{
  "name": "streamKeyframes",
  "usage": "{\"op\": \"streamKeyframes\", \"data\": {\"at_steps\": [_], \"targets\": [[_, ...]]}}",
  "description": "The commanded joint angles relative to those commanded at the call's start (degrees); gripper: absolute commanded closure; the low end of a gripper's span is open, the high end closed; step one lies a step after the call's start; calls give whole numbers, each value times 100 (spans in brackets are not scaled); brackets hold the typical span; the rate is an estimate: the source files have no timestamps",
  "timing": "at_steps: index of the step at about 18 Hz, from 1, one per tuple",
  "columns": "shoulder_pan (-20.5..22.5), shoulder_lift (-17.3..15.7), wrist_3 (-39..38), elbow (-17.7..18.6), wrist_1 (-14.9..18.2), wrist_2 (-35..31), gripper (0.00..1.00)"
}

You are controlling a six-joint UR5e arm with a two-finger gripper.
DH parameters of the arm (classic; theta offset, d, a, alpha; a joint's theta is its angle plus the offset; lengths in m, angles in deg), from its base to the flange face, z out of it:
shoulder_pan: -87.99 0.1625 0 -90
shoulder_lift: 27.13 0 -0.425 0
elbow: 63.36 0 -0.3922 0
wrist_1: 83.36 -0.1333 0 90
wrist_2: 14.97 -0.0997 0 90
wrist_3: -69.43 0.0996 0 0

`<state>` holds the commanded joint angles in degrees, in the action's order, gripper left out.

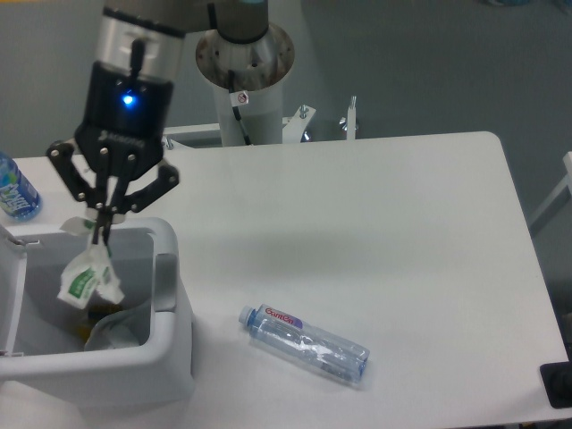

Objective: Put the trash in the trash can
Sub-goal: 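Open the gripper to drop the cup into the bin, then move the gripper to the cap end of the water bottle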

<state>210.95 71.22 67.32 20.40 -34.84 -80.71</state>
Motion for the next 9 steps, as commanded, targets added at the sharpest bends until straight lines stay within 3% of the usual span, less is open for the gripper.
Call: {"op": "streamKeyframes", "data": {"at_steps": [3,9], "targets": [[131,9,17,0,9,-17,0],[1026,9,-52,61,52,-44,0]]}}
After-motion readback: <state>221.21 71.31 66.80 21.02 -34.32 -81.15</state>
